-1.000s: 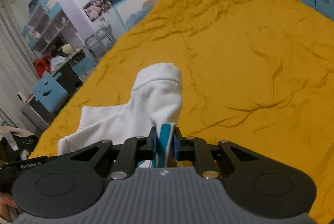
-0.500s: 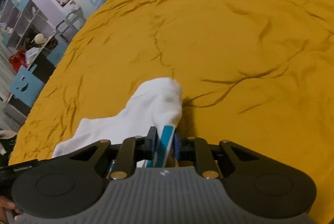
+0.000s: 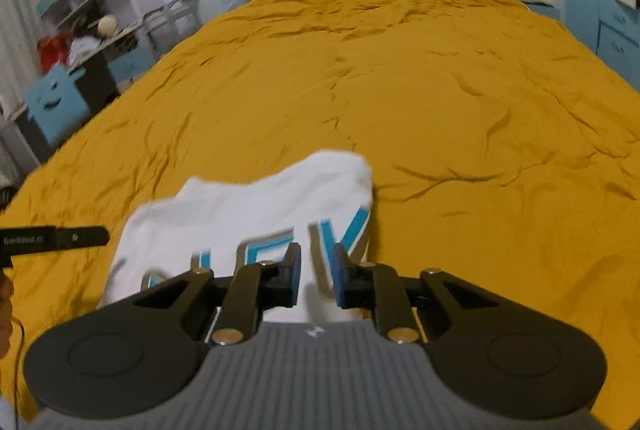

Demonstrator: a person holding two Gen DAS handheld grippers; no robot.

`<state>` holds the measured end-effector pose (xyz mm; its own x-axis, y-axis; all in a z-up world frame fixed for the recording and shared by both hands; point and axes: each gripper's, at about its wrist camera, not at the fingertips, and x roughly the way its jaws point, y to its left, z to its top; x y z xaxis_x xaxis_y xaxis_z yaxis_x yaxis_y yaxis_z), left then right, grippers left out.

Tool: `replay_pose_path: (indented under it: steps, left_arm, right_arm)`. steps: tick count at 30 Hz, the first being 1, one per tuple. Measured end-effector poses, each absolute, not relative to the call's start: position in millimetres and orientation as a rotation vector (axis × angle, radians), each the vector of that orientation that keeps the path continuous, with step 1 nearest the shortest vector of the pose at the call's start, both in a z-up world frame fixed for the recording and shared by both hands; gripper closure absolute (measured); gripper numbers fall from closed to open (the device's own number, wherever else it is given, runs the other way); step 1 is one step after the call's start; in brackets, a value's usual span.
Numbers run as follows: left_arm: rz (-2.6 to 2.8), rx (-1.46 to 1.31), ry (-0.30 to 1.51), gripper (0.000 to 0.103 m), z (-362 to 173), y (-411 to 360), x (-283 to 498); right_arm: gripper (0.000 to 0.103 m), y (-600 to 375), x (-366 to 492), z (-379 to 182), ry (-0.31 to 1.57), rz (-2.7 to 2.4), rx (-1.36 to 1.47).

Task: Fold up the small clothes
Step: 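Lower the folded bundle onto the duvet and open both grippers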

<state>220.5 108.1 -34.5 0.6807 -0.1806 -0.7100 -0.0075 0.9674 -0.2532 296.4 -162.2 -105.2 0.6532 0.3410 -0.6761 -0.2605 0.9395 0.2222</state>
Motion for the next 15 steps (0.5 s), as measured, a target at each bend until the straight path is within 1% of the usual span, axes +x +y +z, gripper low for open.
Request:
replay_pose_path:
  steps: [8,15]
  left_arm:
    - [-0.097,-0.164,0.915,0.066,-66,93,209]
    - [-0.08,-0.158,0.892,0.066,-53,97,196]
  right_arm:
    - [0.091,-165,278,-139,0.868,0.31,0.055]
    - [0.091,-167,266,-129,0.849,0.289,0.039]
